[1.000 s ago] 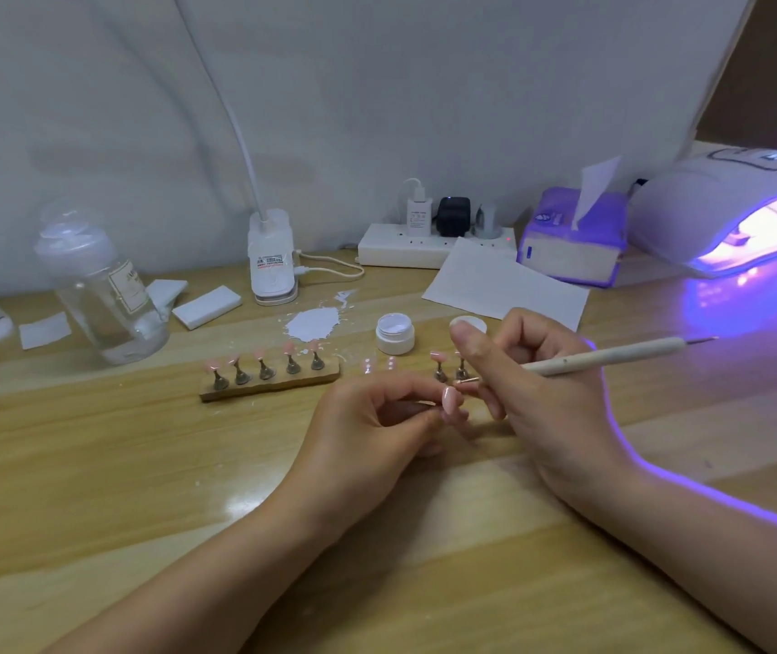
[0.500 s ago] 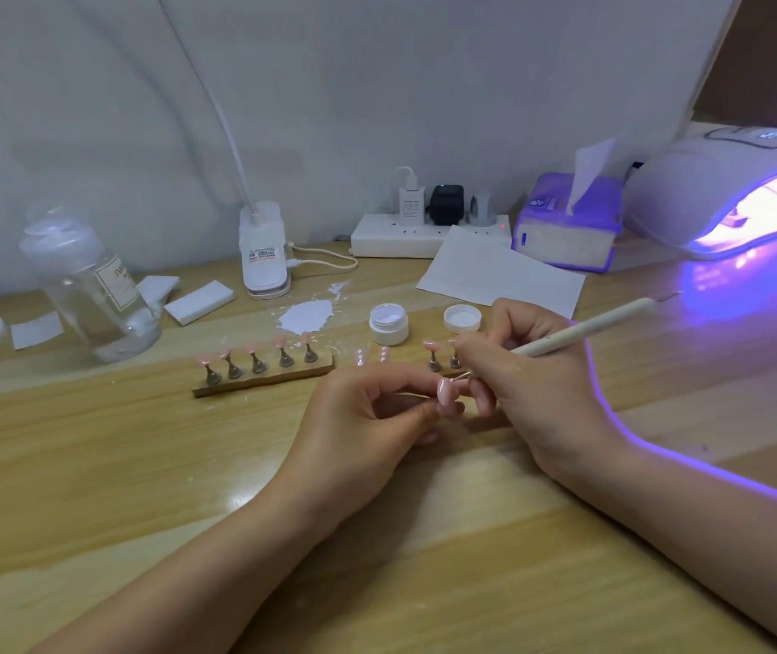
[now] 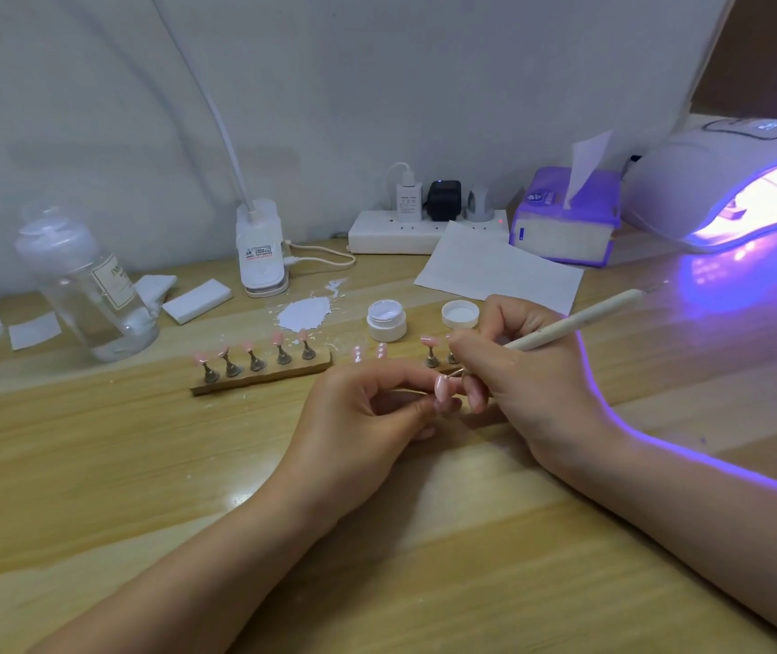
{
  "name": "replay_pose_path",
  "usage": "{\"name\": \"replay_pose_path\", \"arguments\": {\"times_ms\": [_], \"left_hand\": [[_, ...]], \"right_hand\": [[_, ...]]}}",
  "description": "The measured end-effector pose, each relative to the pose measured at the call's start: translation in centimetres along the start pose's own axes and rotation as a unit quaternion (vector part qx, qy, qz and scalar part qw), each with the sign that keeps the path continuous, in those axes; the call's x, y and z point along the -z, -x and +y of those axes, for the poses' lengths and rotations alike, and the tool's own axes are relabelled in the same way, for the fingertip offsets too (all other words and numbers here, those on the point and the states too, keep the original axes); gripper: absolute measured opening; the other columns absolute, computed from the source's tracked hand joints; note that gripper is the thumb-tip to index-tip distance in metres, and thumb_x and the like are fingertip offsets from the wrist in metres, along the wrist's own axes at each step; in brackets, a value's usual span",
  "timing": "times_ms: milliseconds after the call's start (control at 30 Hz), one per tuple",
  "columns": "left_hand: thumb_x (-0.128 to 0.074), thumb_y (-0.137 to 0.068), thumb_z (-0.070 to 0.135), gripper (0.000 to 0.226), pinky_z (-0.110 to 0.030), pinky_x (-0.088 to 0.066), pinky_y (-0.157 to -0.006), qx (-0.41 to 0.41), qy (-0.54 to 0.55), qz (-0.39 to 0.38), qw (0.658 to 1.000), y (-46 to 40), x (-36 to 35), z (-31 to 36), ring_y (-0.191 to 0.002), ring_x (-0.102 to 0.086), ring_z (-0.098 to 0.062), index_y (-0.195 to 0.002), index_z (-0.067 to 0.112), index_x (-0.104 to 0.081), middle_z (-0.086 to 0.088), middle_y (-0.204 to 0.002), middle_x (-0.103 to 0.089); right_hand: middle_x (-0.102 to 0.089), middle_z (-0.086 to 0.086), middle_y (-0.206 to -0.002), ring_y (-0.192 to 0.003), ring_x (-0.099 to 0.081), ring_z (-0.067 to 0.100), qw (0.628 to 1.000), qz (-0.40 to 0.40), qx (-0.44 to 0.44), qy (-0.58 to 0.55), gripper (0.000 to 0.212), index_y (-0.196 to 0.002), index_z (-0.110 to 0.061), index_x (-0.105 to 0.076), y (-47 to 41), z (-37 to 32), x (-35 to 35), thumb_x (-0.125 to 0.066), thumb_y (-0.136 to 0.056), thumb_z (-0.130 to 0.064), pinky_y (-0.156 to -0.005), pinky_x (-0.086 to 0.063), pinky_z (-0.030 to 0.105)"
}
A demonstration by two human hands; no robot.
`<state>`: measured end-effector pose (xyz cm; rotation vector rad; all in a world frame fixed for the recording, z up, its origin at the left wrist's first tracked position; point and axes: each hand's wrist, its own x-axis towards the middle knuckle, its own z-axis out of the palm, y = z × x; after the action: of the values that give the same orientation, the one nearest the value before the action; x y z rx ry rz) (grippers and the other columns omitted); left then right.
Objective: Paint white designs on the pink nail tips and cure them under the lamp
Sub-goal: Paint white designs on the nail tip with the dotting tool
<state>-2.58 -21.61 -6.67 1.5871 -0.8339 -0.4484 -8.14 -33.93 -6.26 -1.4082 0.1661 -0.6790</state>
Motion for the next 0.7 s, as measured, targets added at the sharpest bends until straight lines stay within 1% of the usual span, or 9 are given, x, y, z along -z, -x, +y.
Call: {"name": "replay_pose_path", "arguments": {"times_ms": [100, 233, 367, 467, 533, 700], "left_hand": [[-0.062, -0.081, -0.004, 0.012, -0.012, -0.050, -0.063, 0.000, -0.003, -0.003, 1.000, 0.02, 0.05, -0.05, -0.077, -0.066, -0.002, -0.081, 0.003, -0.071, 0.000, -0.083, -0.073], [-0.062, -0.082, -0.004, 0.012, -0.012, -0.049, -0.062, -0.003, -0.005, -0.003, 1.000, 0.01, 0.03, -0.02, -0.077, -0.066, -0.003, -0.080, 0.003, -0.071, 0.000, -0.082, -0.073], [-0.062, -0.081, -0.004, 0.015, -0.011, -0.049, -0.062, -0.005, -0.008, -0.003, 1.000, -0.01, 0.06, -0.04, -0.077, -0.067, -0.004, -0.080, 0.006, -0.072, -0.001, -0.083, -0.073], [-0.061, -0.081, -0.006, 0.016, -0.012, -0.050, -0.063, -0.006, -0.011, -0.005, 1.000, 0.02, 0.08, -0.07, -0.076, -0.066, -0.005, -0.080, 0.006, -0.072, -0.003, -0.082, -0.073], [-0.061, -0.081, -0.005, 0.015, -0.012, -0.050, -0.063, -0.006, -0.008, -0.006, 1.000, 0.02, 0.09, -0.04, -0.077, -0.067, -0.003, -0.080, 0.005, -0.072, -0.002, -0.082, -0.073], [-0.061, -0.081, -0.005, 0.014, -0.011, -0.049, -0.062, -0.003, -0.007, -0.007, 1.000, -0.01, 0.05, -0.02, -0.079, -0.067, -0.004, -0.081, 0.005, -0.072, -0.001, -0.083, -0.073]], "right_hand": [[-0.038, 0.007, -0.031, -0.034, -0.053, 0.015, 1.000, -0.002, -0.008, -0.007, 0.042, -0.046, -0.015, -0.038, 0.00, -0.04, 0.01, -0.055, -0.077, 0.007, -0.046, -0.049, 0.027], [-0.038, 0.006, -0.031, -0.035, -0.055, 0.016, 1.000, 0.000, 0.000, 0.004, 0.043, -0.044, -0.017, -0.037, 0.03, -0.10, -0.02, -0.054, -0.075, 0.008, -0.051, -0.051, 0.029], [-0.036, 0.008, -0.031, -0.033, -0.051, 0.016, 1.000, 0.000, -0.006, -0.005, 0.045, -0.044, -0.017, -0.036, -0.01, 0.00, -0.03, -0.054, -0.075, 0.009, -0.044, -0.046, 0.026], [-0.037, 0.006, -0.030, -0.031, -0.050, 0.015, 1.000, -0.003, -0.009, -0.002, 0.048, -0.042, -0.019, -0.035, -0.06, 0.05, -0.05, -0.054, -0.076, 0.009, -0.047, -0.047, 0.027], [-0.038, 0.006, -0.031, -0.033, -0.052, 0.015, 1.000, -0.003, -0.003, 0.008, 0.046, -0.043, -0.018, -0.037, -0.06, 0.03, -0.09, -0.054, -0.076, 0.009, -0.052, -0.050, 0.030], [-0.036, 0.008, -0.031, -0.034, -0.053, 0.017, 1.000, 0.002, -0.005, 0.005, 0.046, -0.042, -0.019, -0.037, -0.06, 0.00, -0.08, -0.054, -0.074, 0.009, -0.051, -0.050, 0.031]]}}
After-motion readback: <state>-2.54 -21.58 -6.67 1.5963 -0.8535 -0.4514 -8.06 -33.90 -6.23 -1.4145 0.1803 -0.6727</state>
